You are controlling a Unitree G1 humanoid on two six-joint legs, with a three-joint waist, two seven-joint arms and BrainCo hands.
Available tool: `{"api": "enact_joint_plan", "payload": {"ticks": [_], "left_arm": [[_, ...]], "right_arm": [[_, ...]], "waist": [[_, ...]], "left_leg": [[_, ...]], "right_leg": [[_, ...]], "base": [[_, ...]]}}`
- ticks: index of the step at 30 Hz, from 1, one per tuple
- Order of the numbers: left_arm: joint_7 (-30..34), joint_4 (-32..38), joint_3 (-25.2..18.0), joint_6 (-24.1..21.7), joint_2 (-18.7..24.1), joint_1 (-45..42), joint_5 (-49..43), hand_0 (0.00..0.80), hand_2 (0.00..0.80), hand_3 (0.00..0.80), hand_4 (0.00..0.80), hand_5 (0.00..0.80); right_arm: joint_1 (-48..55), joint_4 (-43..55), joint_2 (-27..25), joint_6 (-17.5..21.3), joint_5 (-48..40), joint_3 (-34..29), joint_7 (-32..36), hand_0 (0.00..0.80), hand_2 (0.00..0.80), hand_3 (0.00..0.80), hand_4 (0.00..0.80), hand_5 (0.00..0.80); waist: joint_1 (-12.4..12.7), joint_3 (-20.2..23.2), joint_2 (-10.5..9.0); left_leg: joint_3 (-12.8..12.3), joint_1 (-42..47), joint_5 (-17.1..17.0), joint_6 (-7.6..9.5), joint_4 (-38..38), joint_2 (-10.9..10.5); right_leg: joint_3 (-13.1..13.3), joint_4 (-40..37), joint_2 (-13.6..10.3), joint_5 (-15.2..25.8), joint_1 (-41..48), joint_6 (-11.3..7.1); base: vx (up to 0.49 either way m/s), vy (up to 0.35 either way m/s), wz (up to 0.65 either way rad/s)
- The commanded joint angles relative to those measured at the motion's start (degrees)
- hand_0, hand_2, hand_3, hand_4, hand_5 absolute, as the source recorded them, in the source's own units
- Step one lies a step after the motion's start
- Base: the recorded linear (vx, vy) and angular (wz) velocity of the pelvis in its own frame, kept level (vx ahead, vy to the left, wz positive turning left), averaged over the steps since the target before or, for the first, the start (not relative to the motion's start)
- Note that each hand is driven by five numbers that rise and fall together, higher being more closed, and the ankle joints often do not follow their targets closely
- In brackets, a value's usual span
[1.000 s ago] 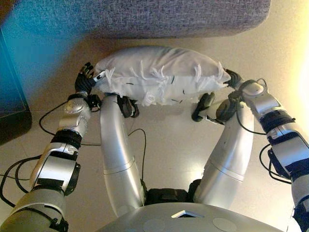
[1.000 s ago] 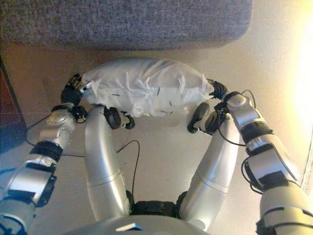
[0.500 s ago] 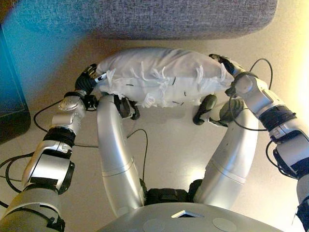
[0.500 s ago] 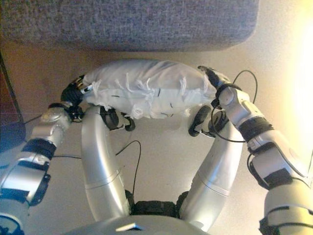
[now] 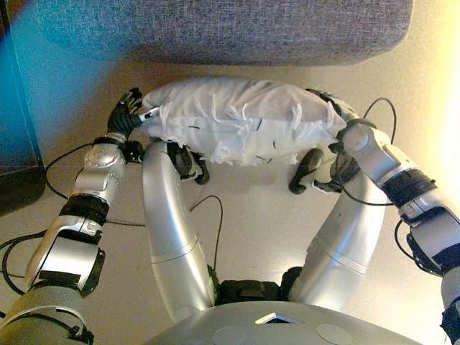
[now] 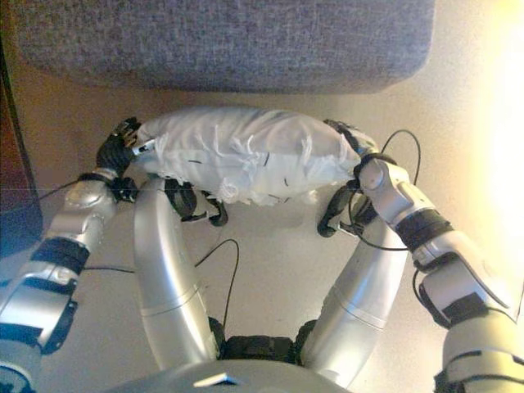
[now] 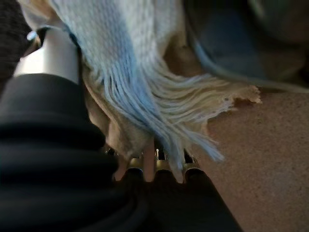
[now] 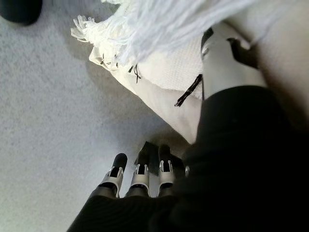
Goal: Pick up the cushion and take it to the sofa
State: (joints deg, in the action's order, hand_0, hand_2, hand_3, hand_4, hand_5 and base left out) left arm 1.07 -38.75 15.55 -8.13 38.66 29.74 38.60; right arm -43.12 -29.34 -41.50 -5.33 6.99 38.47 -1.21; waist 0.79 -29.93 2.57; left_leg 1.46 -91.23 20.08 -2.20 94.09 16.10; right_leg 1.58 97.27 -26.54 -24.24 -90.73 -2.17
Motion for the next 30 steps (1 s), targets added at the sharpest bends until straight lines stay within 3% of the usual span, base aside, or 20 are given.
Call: {"api": "enact_joint_plan", "payload": {"ticks": [1, 9, 12, 14, 15, 17, 19, 23, 30], "left_arm": [[2.4, 2.3, -1.6, -1.0, -4.8, -6.3, 3.8, 0.0, 0.0, 0.0, 0.0, 0.0], [4.2, 2.1, -7.8, -1.7, -4.8, -13.9, 3.1, 0.0, 0.0, 0.0, 0.0, 0.0], [3.0, 0.5, -9.3, -1.9, -3.8, -16.2, -0.9, 0.0, 0.0, 0.0, 0.0, 0.0], [0.6, -1.6, -9.4, -1.3, -2.8, -16.6, -8.2, 0.0, 0.0, 0.0, 0.0, 0.0], [0.0, -2.7, -9.0, -1.4, -2.4, -16.5, -10.7, 0.0, 0.0, 0.0, 0.0, 0.0], [-4.7, -6.3, -7.1, -2.1, -0.7, -16.3, -24.2, 0.0, 0.0, 0.0, 0.0, 0.0], [-10.5, -8.8, -4.0, -4.4, 1.1, -16.1, -29.3, 0.0, 0.0, 0.0, 0.0, 0.0], [-15.9, -8.0, -2.3, -5.4, 3.0, -12.9, -31.4, 0.0, 0.0, 0.0, 0.0, 0.0], [-14.5, -3.8, 3.3, -4.6, 7.8, -4.0, -31.2, 0.0, 0.0, 0.0, 0.0, 0.0]], "right_arm": [[0.6, 4.6, -0.2, 4.7, -0.5, -2.9, 1.6, 0.0, 0.0, 0.0, 0.0, 0.0], [1.7, 6.9, -1.1, 5.8, 1.4, -3.6, 3.5, 0.0, 0.0, 0.0, 0.0, 0.0], [1.7, 7.0, -1.9, 6.4, 1.1, -4.1, 3.3, 0.0, 0.0, 0.0, 0.0, 0.0], [1.1, 6.9, -2.3, 6.5, 0.6, -4.0, 3.4, 0.0, 0.0, 0.0, 0.0, 0.0], [0.8, 6.6, -2.3, 6.6, 0.6, -3.9, 3.4, 0.0, 0.0, 0.0, 0.0, 0.0], [0.0, 5.7, -2.5, 7.3, 0.1, -3.4, 2.9, 0.0, 0.0, 0.0, 0.0, 0.0], [-1.2, 5.7, -3.2, 7.2, -1.3, -2.2, 2.7, 0.0, 0.0, 0.0, 0.0, 0.0], [-3.0, 5.2, -4.1, 7.2, -3.8, 0.0, 2.1, 0.0, 0.0, 0.0, 0.0, 0.0], [-4.5, 4.0, -4.6, 5.8, -6.7, 0.6, 2.0, 0.0, 0.0, 0.0, 0.0, 0.0]], "waist": [[0.4, 0.1, 2.54], [1.6, 0.1, 3.35], [2.0, 0.1, 3.71], [2.1, 0.1, 3.84], [2.1, 0.1, 3.88], [2.2, 0.1, 4.01], [2.2, 0.1, 3.98], [2.2, 0.1, 3.72], [1.5, 0.1, 3.7]], "left_leg": [[2.8, 2.3, 5.5, -1.9, 0.5, 2.8], [2.6, 3.1, 5.2, -2.56, 0.1, 3.5], [2.3, 3.3, 5.0, -2.73, -0.8, 3.6], [2.1, 3.6, 5.1, -2.83, -1.5, 3.7], [1.9, 3.6, 5.0, -2.86, -1.6, 3.7], [1.6, 3.8, 5.0, -2.92, -2.4, 3.9], [1.1, 4.0, 4.9, -3.2, -3.1, 4.0], [1.1, 3.5, 5.1, -2.97, -3.2, 4.2], [2.2, 1.9, 5.7, -2.71, -1.6, 4.7]], "right_leg": [[5.6, -6.1, -1.5, 4.8, 0.9, -1.68], [6.3, -5.4, -2.0, 4.0, 1.3, -1.32], [5.9, -5.9, -2.2, 3.8, 1.6, -1.15], [5.6, -6.5, -2.4, 3.6, 2.0, -1.18], [5.5, -6.8, -2.4, 3.7, 2.1, -1.19], [5.0, -7.5, -2.7, 3.8, 2.3, -1.21], [4.6, -8.3, -2.6, 4.0, 2.5, -1.26], [4.4, -8.7, -2.6, 4.0, 2.2, -1.42], [5.3, -8.0, -3.0, 4.3, 1.0, -1.84]], "base": [[0.04, 0.011, -0.01], [0.009, 0.003, 0.0], [0.0, 0.0, 0.0], [0.0, 0.0, 0.0], [0.0, 0.0, 0.0], [-0.015, 0.02, -0.02], [-0.022, 0.04, -0.08], [-0.007, 0.014, -0.03], [0.0, 0.0, 0.0]]}}
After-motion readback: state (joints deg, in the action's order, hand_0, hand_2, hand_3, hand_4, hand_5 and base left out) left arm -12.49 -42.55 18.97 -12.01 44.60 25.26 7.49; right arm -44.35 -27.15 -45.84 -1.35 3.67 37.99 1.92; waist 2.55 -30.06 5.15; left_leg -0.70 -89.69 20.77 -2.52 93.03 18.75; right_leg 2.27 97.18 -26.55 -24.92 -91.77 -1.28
